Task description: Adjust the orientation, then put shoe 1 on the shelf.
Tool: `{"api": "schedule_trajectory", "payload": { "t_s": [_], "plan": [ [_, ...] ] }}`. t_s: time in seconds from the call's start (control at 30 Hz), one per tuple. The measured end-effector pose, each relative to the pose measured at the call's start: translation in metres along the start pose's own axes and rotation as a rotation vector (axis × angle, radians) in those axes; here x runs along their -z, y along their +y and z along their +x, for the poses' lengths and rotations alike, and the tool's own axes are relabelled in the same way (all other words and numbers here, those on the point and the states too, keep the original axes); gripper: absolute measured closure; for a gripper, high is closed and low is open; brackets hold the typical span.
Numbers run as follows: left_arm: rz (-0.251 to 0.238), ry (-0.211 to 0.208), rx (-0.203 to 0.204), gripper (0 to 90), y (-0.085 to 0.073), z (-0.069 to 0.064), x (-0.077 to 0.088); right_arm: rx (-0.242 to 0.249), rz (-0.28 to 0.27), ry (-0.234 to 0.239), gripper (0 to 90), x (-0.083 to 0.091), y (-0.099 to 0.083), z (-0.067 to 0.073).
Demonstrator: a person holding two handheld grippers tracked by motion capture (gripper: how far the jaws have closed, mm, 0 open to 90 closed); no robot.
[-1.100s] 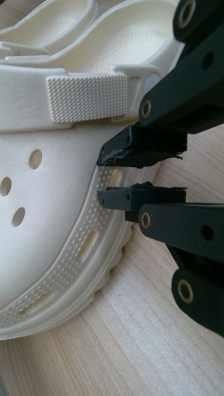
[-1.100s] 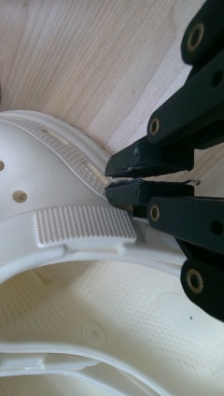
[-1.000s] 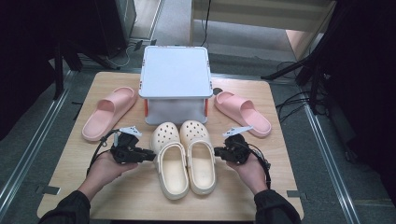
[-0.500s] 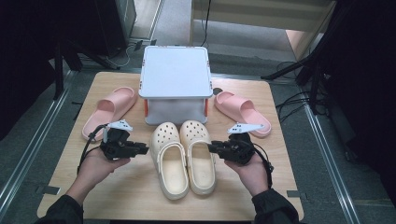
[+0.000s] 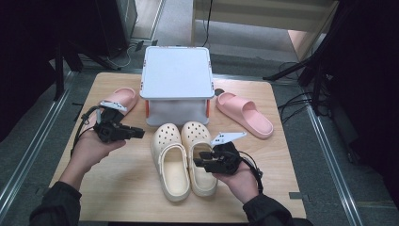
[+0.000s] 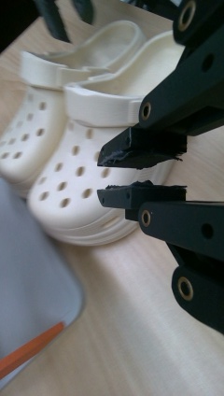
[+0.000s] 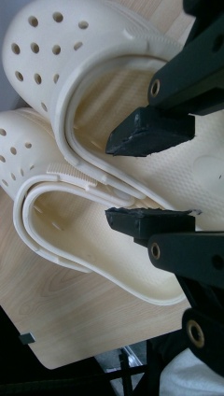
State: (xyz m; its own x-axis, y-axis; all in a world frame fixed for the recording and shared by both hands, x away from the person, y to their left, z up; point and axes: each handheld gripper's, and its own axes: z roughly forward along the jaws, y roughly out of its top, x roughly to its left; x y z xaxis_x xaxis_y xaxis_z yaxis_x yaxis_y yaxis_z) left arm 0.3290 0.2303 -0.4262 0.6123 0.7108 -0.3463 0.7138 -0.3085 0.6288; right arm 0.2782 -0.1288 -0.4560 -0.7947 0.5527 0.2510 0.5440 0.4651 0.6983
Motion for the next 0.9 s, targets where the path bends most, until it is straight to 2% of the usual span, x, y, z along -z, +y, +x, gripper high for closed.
{"api": "schedule_trajectory", "payload": {
  "t_s": [0.17, 0.3, 0.47, 0.53, 0.77, 0.9],
  "plan": [
    [-0.011, 0.011, -0.004, 79.1, 0.015, 0.002, 0.003, -0.004, 0.008, 0.005, 60.6, -0.005, -0.001, 0.002],
    [-0.046, 0.024, -0.021, 80.0, 0.029, 0.006, 0.010, -0.008, 0.013, 0.007, 58.9, -0.011, -0.001, 0.005],
    [-0.052, 0.040, -0.029, 82.1, 0.040, 0.011, 0.014, -0.022, 0.013, 0.003, 54.3, -0.018, -0.003, 0.008],
    [-0.047, 0.052, -0.046, 82.5, 0.045, 0.010, 0.014, -0.036, 0.018, 0.002, 51.5, -0.020, -0.004, 0.010],
    [-0.064, 0.060, -0.075, 82.5, 0.066, 0.011, 0.017, -0.061, 0.019, -0.031, 41.9, -0.027, -0.008, 0.015],
    [-0.059, 0.084, -0.083, 82.3, 0.078, 0.014, 0.016, -0.086, 0.017, -0.047, 39.7, -0.030, -0.009, 0.017]
  ]
}}
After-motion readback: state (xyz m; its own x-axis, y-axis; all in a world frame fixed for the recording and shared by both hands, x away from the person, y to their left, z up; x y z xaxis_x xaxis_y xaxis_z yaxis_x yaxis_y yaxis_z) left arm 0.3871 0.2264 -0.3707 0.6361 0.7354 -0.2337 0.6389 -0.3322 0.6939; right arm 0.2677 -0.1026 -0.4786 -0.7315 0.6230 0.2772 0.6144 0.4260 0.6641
